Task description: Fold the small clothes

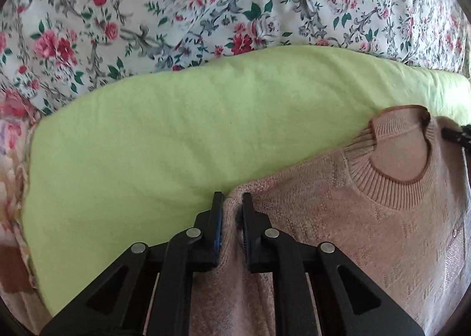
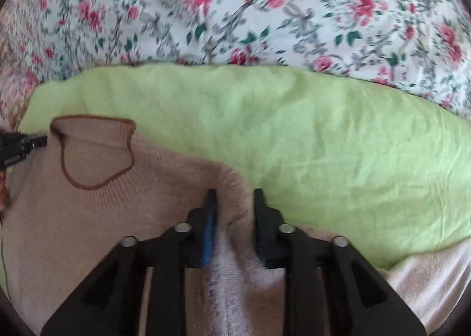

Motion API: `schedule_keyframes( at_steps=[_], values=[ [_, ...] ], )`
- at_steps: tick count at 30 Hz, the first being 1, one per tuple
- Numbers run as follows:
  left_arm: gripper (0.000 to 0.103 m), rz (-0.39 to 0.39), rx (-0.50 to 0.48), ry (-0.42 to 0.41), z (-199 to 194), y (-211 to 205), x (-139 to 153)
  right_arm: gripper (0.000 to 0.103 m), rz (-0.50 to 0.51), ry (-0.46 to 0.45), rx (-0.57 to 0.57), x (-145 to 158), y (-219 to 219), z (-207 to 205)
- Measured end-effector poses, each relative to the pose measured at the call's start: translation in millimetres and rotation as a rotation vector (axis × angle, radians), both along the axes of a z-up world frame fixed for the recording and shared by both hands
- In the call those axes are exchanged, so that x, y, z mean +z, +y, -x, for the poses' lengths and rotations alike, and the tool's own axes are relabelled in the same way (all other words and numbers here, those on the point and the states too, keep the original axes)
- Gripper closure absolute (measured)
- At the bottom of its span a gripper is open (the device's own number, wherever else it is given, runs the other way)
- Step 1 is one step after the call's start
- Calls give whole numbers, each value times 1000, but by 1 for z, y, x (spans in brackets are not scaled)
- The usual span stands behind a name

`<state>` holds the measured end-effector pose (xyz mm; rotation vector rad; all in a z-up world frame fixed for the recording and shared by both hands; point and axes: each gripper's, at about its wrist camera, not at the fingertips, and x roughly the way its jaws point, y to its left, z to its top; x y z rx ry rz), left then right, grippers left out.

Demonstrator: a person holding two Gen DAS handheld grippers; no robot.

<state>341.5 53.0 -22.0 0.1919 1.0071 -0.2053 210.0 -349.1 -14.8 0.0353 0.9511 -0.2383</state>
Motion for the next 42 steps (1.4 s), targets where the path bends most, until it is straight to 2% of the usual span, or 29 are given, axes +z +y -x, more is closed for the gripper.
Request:
schedule_keyframes(
  at_steps=[2, 3, 9, 11, 14, 19, 22, 28, 31, 32, 33, 34, 38, 42],
  values=[
    [83, -9, 8, -9, 4, -1, 12, 55, -24, -40, -34, 19, -11, 18],
    [79, -16, 21, -20, 7, -1, 19, 54, -39, -60, -49, 28, -16, 27],
    [75, 50, 73, -37, 34, 6, 60, 54, -98, -137, -213, 58, -65, 121],
    [71, 73, 66, -43, 49, 0, 72, 54, -98, -145, -287, 53, -91, 155],
    [58, 102, 50, -41, 78, -16, 79, 53, -126, -142, -433, 48, -127, 200],
    [54, 136, 21, 9, 127, -66, 58, 53, -196, -196, -672, 46, -213, 276],
    [54, 171, 26, 86, 144, -89, 31, 53, -202, -240, -742, 51, -246, 290],
    [54, 197, 33, 196, 166, -121, -8, 53, -314, -360, -927, 40, -317, 316],
    [53, 174, 16, 221, 171, -132, -18, 53, -346, -412, -924, 35, -334, 315],
    [53, 165, 8, 222, 173, -135, -19, 60, -346, -413, -911, 36, -336, 310],
    [53, 159, -1, 222, 175, -138, -19, 88, -342, -399, -892, 38, -336, 304],
    [53, 154, -10, 220, 175, -141, -19, 96, -322, -388, -878, 41, -332, 298],
    [52, 174, -11, 218, 177, -138, -17, 96, -286, -442, -721, 69, -280, 280],
    [52, 197, 8, 212, 179, -122, -13, 96, -313, -465, -564, 88, -209, 259]
  ],
)
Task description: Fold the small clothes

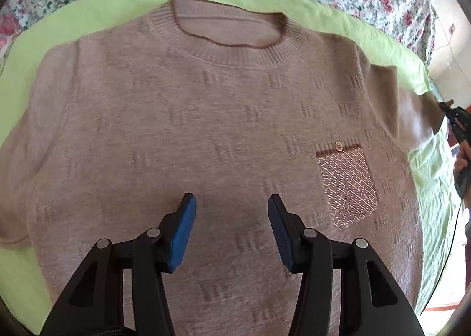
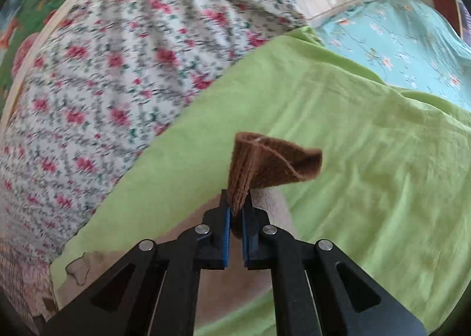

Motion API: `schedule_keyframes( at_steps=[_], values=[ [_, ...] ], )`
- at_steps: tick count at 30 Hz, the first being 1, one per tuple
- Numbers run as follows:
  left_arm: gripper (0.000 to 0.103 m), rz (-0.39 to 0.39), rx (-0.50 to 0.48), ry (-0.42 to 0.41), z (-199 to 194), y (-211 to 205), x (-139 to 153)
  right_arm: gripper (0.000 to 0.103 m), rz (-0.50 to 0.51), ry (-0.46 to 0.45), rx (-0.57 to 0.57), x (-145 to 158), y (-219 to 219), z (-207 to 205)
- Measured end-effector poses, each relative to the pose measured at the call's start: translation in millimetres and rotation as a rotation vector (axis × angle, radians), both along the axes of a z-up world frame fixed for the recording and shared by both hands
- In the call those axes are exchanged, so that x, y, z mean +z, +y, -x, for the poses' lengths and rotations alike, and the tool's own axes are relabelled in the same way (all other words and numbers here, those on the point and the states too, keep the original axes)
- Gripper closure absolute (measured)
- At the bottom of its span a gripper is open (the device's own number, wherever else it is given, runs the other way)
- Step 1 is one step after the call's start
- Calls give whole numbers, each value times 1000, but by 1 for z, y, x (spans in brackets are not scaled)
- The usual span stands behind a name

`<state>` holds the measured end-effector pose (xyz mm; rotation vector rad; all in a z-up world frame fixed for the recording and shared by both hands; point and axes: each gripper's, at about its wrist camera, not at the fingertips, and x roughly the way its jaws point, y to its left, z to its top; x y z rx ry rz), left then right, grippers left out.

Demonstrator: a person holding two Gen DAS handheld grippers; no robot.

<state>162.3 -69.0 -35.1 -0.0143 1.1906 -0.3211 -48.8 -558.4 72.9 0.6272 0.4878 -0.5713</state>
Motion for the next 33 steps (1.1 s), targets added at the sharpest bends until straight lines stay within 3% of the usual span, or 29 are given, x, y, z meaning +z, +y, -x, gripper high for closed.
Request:
schedule_keyframes(
  at_steps=[10, 17, 21, 25, 26, 27, 30, 33],
  values=[
    [48, 57, 101, -14, 20, 79, 16, 96, -272, -119, 383, -19, 186, -82],
    [45, 127, 112, -20, 38, 112, 20, 96, -461, -3, 659, -77, 313, -166],
    [42, 159, 93, -23, 43, 118, 21, 96, -513, 75, 771, -106, 365, -196],
    [40, 183, 83, -7, 42, 118, 16, 91, -538, 175, 797, -130, 385, -211],
    [40, 189, 82, -2, 41, 117, 14, 86, -551, 196, 791, -135, 383, -212],
    [39, 193, 84, 5, 38, 116, 12, 79, -571, 198, 784, -137, 379, -210],
    [38, 199, 77, 23, 28, 105, 5, 68, -593, 159, 761, -132, 362, -197],
    [35, 192, 56, 33, 14, 87, -1, 65, -580, 112, 724, -119, 338, -180]
  ],
)
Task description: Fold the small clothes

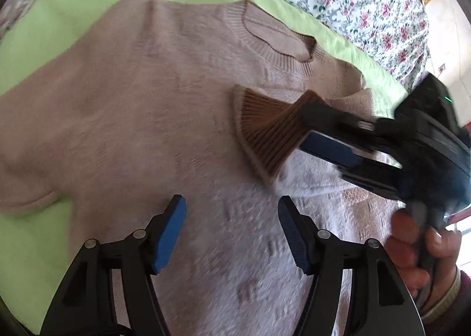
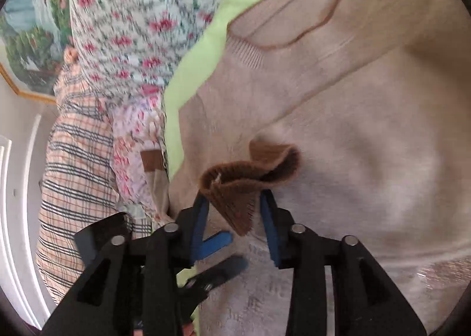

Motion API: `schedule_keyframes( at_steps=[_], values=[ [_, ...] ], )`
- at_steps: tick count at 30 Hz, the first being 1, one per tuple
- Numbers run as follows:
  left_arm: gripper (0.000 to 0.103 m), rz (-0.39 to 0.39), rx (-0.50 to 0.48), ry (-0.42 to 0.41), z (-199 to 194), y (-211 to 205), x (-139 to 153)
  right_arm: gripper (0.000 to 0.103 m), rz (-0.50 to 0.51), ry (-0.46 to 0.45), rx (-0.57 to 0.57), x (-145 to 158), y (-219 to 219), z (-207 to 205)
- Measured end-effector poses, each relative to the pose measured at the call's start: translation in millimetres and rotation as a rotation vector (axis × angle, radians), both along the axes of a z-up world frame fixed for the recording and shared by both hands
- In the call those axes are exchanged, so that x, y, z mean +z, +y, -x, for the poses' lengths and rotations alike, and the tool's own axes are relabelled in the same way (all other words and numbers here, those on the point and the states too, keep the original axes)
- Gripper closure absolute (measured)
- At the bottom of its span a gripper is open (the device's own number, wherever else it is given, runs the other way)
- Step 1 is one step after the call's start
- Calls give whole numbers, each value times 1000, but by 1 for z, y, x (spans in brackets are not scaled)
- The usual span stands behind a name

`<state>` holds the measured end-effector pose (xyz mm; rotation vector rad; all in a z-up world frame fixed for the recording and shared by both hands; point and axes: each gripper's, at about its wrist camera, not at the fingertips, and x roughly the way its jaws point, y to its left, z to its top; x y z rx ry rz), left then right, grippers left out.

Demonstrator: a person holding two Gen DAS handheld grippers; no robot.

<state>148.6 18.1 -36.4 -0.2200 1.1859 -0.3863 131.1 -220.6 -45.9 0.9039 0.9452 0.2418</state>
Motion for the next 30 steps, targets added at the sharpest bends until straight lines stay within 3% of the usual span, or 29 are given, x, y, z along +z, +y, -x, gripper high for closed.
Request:
schedule_keyframes(
  at_steps=[5, 6, 7, 8, 9, 15, 18, 19, 21, 23, 25, 26, 27, 30],
  values=[
    [33, -55, -33, -28, -28, -39, -5, 65, 71, -38, -139, 27, -49, 35],
    [37, -75, -28, -41, -34, -46, -5, 65, 84, -36, -162, 31, -57, 41],
    [46, -109, -18, -57, -39, -50, -6, 65, 102, -35, -184, 34, -67, 48],
    [78, -130, -6, -69, -42, -50, -5, 65, 121, -36, -203, 38, -74, 54],
    [94, -125, 5, -71, -44, -48, -3, 65, 147, -38, -227, 42, -83, 61],
    [93, -28, 86, -64, -27, -3, 0, 65, 287, -11, -348, 59, -138, 93],
    [84, 13, 109, -14, -29, 7, -9, 65, 346, 14, -380, 62, -161, 91],
    [80, 30, 114, -3, -32, 8, -9, 65, 358, 17, -387, 63, -166, 89],
    [48, 76, 101, 12, -32, 15, -9, 64, 367, 17, -406, 65, -177, 84],
    [40, 101, 92, 6, -36, 7, -5, 64, 368, 11, -427, 67, -183, 82],
    [46, 70, 67, -14, -39, -4, -4, 64, 362, -2, -435, 69, -184, 81],
    [77, 54, 53, -22, -39, -6, -5, 63, 365, -4, -432, 70, -183, 80],
    [97, 35, 35, -22, -39, -10, -8, 60, 369, -4, -429, 70, -182, 81],
    [99, 11, 81, -76, -29, 3, 2, 59, 377, -3, -426, 70, -183, 83]
  ],
)
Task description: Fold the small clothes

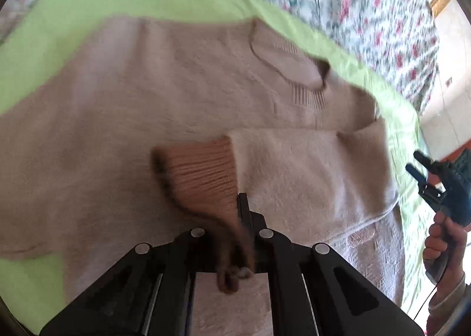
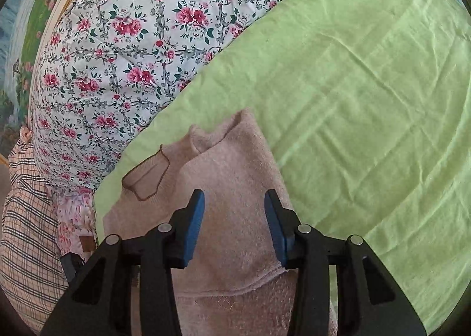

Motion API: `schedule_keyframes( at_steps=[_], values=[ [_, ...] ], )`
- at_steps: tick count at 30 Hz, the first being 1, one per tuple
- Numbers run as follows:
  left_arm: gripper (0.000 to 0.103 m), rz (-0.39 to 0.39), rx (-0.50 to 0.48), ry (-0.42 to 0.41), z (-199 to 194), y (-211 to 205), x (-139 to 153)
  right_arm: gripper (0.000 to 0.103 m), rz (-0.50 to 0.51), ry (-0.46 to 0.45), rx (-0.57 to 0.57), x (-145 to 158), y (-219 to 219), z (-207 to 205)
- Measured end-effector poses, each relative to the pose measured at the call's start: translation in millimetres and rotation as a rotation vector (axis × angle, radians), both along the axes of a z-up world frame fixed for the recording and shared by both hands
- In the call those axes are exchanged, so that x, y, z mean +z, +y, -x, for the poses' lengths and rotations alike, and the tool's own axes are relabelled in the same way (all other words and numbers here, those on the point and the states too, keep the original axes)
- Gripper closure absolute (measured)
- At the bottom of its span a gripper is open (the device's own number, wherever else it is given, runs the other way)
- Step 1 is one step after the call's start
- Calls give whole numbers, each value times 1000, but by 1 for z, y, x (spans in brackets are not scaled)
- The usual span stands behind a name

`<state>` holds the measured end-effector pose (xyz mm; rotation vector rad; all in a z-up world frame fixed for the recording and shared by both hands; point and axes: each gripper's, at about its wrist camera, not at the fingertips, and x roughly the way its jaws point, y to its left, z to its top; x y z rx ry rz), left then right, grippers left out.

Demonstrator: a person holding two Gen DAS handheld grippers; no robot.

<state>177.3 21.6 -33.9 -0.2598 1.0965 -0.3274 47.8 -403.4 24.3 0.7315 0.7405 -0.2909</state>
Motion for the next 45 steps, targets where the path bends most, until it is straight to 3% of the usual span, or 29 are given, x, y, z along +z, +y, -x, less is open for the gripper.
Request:
schedule_keyframes(
  at_steps=[2, 5, 9, 12, 13, 14, 18, 24, 27, 29, 32, 34, 35, 36, 38, 39, 43, 45],
  values=[
    [99, 11, 55, -38, 12, 19, 9, 59, 14, 5, -5, 0, -4, 1],
    [98, 22, 60, 19, 18, 35, -8, 58, 21, 32, 13, -6, -7, -7],
    [98, 13, 65, 21, 19, 32, -10, 45, 43, 102, 88, -21, 0, -34],
    [98, 10, 68, 20, 16, 30, -10, 45, 93, 182, 109, -38, 2, -52],
    [98, 0, 63, 23, 15, 28, -11, 50, 75, 196, 129, -44, 0, -56],
    [98, -5, 57, 25, 14, 28, -12, 97, 40, 201, 153, -47, -3, -59],
    [98, 30, 13, -6, 9, 11, 1, 96, 117, 123, 74, -14, -17, -35],
    [98, -33, -35, 7, -5, -14, -13, 95, 108, 214, 61, -43, -33, -35],
    [97, -23, -36, 12, -7, -12, -13, 89, 230, 235, 5, -22, -22, -27],
    [97, -28, -42, 10, -7, -12, -13, 89, 275, 188, 18, -3, -2, -17],
    [96, -27, -37, 17, -7, -13, -15, 88, 252, 138, 161, 1, 34, -14],
    [92, -30, -36, 21, -7, -13, -16, 87, 243, 240, 190, -21, 42, -16],
    [90, -32, -36, 22, -3, -12, -15, 87, 242, 308, 151, -36, 34, -13],
    [87, -35, -39, 23, -1, -9, -14, 91, 204, 313, 115, -42, 25, -7],
    [82, -46, -36, 21, 6, -2, -11, 91, 98, 241, 49, -38, 12, 9],
    [79, -53, -32, 19, 11, 5, -9, 88, 94, 235, 34, -32, 14, 13],
    [75, -50, 24, 13, 38, 44, 4, 80, 100, 180, 123, -14, 46, 19],
    [70, -42, 75, 12, 48, 70, 12, 70, 99, 167, 174, -10, 69, 21]
  ],
)
